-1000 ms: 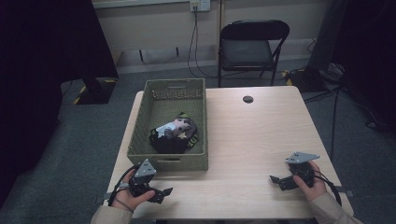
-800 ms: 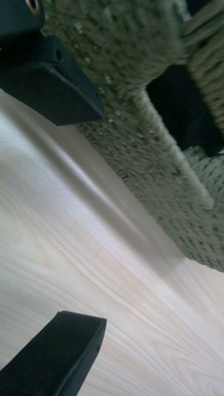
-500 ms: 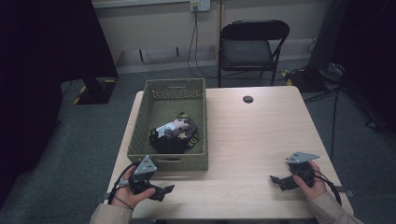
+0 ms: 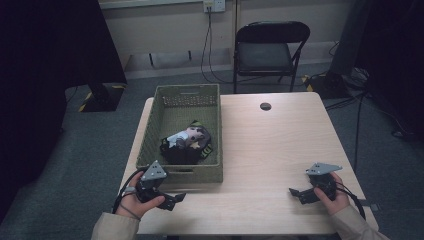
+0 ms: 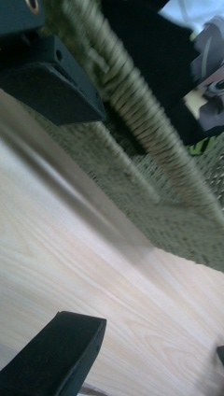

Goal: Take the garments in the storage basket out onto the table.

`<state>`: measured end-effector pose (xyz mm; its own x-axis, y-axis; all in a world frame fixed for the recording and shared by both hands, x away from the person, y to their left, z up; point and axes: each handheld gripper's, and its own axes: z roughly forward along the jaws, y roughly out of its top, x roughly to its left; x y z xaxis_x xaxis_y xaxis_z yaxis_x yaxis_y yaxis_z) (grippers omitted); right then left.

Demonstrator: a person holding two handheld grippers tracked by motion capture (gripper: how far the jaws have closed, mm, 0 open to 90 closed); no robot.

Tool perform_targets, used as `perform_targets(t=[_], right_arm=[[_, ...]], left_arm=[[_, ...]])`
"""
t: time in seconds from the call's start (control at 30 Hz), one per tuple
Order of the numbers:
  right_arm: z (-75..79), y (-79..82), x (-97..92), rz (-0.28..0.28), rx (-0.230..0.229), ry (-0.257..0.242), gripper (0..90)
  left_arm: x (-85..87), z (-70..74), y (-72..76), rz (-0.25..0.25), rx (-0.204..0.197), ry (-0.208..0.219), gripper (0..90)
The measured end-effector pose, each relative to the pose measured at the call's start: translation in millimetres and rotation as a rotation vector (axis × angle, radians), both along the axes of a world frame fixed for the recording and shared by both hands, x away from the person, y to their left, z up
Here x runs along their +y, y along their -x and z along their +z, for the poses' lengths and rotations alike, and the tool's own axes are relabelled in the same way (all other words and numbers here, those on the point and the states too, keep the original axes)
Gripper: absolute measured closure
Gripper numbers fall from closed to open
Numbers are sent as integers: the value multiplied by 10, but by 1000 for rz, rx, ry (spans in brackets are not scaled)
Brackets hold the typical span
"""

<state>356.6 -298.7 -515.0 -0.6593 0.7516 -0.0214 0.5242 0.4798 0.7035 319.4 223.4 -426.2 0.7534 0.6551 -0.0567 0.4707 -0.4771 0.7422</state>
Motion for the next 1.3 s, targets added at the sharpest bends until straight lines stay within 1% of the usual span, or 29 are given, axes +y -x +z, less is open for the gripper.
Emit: perform_targets(t=[0.07, 0.2, 0.37, 0.5, 0.6, 0.7, 0.77, 0.9, 1.07, 1.17, 1.3], right_arm=[[0, 0, 0, 0, 0, 0, 0], [0, 0, 0, 0, 0, 0, 0], [0, 0, 0, 0, 0, 0, 0], [0, 0, 0, 0, 0, 0, 0], [0, 0, 0, 0, 0, 0, 0], [0, 0, 0, 0, 0, 0, 0], [0, 0, 0, 0, 0, 0, 0], [0, 0, 0, 0, 0, 0, 0], [0, 0, 0, 0, 0, 0, 0], [0, 0, 0, 0, 0, 0, 0], [0, 0, 0, 0, 0, 0, 0]], left_arm=[[-6, 49, -11, -2, -3, 5, 22], [-24, 152, -38, -12, -12, -1, 22], [-30, 259, -91, -7, -9, 12, 22], [-26, 330, -144, 1, -16, 19, 20], [-24, 368, -187, 17, -22, 34, 20], [-30, 413, -229, 20, -29, 27, 20], [-39, 451, -257, 21, -33, 31, 20], [-50, 511, -313, 20, -40, 19, 20], [-74, 571, -392, 22, -49, 24, 20], [-94, 595, -456, 20, -43, 32, 21], [-127, 616, -518, 27, -39, 21, 22]])
